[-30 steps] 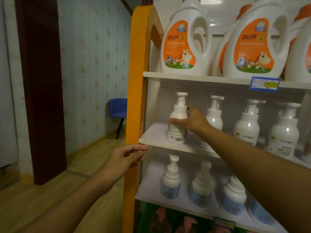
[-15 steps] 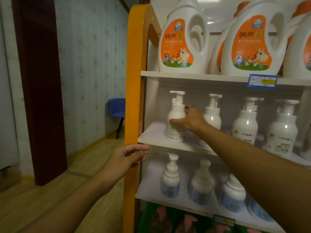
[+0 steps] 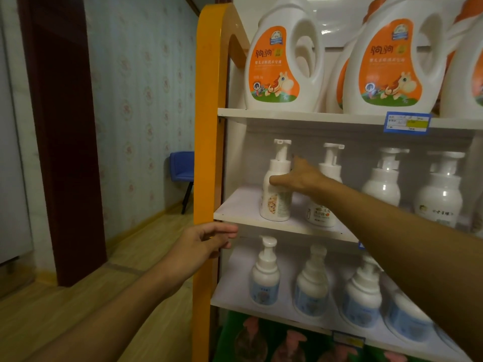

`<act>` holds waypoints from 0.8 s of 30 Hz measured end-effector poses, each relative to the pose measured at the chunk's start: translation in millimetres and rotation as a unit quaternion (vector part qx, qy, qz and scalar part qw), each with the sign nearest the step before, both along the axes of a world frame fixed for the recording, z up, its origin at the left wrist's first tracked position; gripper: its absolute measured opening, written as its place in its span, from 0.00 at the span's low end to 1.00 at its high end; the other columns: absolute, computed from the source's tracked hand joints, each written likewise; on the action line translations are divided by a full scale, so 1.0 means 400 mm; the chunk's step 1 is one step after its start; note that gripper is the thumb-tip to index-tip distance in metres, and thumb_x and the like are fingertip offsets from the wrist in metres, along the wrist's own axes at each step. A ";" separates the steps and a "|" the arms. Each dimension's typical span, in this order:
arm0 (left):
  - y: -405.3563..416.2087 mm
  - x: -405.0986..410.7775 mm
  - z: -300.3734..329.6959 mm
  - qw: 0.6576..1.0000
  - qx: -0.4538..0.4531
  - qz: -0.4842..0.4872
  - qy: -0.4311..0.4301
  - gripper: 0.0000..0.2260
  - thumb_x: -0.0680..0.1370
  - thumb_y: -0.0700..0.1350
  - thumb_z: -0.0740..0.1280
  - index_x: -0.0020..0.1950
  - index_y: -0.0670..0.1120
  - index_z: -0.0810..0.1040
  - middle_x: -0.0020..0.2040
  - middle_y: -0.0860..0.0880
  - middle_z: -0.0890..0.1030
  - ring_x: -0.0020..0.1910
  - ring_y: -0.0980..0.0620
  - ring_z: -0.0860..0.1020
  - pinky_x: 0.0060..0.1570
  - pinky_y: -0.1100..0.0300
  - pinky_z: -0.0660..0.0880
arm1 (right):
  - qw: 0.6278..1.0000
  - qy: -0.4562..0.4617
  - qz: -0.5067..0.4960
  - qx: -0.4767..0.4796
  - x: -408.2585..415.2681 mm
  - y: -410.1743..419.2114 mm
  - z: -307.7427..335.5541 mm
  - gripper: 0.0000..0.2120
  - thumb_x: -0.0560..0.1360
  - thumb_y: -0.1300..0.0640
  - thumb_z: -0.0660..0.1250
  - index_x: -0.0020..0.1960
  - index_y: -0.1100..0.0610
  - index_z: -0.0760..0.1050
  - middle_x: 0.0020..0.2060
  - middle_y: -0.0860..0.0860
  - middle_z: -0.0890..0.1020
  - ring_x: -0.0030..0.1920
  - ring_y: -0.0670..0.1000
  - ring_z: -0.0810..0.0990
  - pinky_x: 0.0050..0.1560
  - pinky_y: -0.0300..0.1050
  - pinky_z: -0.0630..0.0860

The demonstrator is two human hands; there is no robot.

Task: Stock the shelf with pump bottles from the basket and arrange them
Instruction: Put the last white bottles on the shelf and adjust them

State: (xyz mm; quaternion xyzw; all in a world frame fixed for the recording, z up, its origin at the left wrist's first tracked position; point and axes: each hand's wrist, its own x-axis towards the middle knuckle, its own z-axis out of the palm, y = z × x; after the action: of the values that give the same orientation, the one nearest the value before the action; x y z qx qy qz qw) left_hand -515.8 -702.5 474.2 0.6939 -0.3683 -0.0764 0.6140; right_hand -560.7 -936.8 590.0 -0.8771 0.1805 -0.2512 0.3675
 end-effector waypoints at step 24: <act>0.001 -0.004 0.003 1.000 0.017 -0.007 -0.001 0.11 0.79 0.44 0.64 0.50 0.59 0.82 0.50 0.59 0.84 0.48 0.59 0.82 0.47 0.62 0.76 | 0.996 -0.083 0.027 0.006 0.004 -0.015 -0.010 0.24 0.69 0.60 0.72 0.61 0.54 0.66 0.51 0.51 0.77 0.54 0.55 0.78 0.50 0.47 0.75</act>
State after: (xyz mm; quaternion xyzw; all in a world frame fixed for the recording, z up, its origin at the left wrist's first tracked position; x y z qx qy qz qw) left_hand -517.5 -702.2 475.3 0.7018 -0.3721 -0.0864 0.6013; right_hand -559.1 -942.7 585.8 -0.8557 0.1269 -0.3119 0.3930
